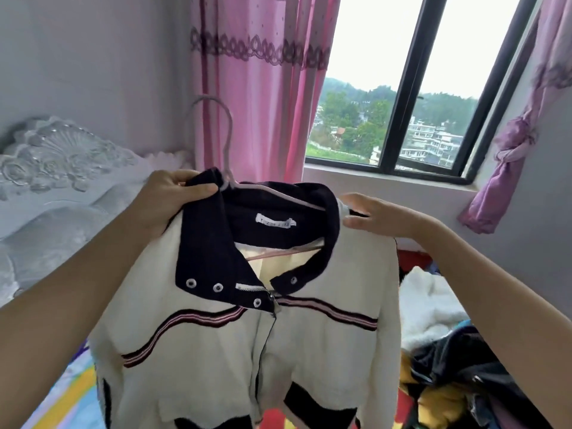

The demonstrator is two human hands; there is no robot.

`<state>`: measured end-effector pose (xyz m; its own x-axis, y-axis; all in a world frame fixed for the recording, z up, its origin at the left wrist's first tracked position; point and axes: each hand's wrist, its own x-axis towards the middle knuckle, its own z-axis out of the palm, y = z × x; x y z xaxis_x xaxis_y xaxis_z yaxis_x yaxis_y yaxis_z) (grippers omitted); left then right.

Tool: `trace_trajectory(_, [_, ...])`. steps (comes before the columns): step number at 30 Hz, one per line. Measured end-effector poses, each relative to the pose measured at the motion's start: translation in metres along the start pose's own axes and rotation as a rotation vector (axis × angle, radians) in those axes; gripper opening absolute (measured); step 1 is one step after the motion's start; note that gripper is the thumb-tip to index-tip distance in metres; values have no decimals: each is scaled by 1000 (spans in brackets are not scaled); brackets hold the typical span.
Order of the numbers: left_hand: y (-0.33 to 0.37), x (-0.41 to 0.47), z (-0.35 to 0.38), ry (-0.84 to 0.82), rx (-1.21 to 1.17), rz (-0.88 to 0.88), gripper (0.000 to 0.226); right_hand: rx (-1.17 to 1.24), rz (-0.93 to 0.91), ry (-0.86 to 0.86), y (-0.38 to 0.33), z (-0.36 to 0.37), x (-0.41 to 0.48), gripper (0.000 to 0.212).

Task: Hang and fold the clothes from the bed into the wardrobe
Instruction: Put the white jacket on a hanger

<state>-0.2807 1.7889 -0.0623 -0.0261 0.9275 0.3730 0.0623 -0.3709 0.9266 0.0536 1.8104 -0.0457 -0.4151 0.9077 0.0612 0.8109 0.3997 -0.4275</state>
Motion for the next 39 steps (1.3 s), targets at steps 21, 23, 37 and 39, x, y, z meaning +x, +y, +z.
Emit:
trace_trajectory(21, [-30,-1,-2,108,-2,-95,9,1256,473,294,-17,46,3,19])
trace_trajectory(23, [-34,1,-5,127,10,-92,8,1110,436,416,-17,54,7,25])
trace_trajectory(37, [-37,1,10,121,0,-73,22,-223,-120,444,-31,68,12,36])
trace_trajectory(39, [-36,-3,13,116,-20,-64,19,-378,-119,199,-34,83,25,57])
